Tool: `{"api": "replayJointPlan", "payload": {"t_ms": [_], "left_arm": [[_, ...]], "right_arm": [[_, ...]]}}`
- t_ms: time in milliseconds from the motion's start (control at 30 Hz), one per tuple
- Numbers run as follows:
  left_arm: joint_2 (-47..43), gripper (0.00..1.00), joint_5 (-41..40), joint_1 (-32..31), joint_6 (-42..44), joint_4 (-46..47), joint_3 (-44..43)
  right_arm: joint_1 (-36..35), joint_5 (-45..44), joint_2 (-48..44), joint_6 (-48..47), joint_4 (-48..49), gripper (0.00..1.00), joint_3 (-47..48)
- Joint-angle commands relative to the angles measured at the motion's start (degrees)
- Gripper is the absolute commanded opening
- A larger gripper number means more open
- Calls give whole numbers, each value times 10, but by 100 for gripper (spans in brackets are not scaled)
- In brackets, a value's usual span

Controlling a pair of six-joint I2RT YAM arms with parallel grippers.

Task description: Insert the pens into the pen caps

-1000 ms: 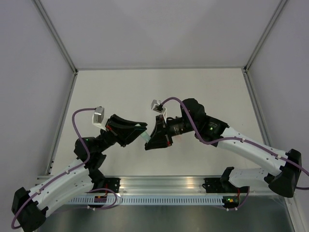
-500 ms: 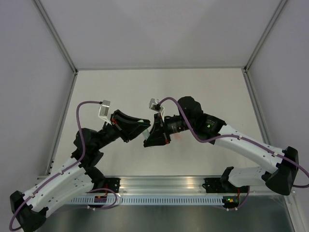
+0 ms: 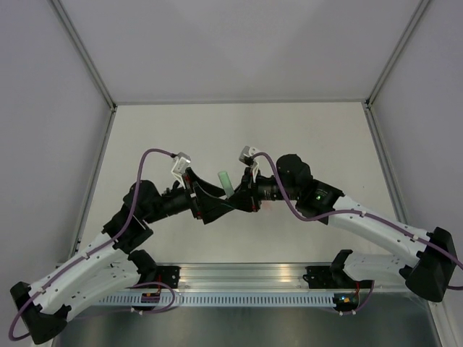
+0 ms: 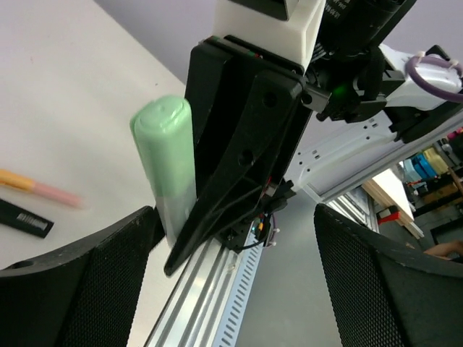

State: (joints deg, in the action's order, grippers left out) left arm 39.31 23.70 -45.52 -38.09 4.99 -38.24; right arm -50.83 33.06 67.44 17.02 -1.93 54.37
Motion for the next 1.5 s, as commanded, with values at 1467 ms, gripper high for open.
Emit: {"api": "replayJointPlan", "payload": {"t_ms": [1467], "left_arm": [[-37,100,-356,244,-4,-145,99]], "right_arm": [[-57,-482,367,250,-98,17,49]]}}
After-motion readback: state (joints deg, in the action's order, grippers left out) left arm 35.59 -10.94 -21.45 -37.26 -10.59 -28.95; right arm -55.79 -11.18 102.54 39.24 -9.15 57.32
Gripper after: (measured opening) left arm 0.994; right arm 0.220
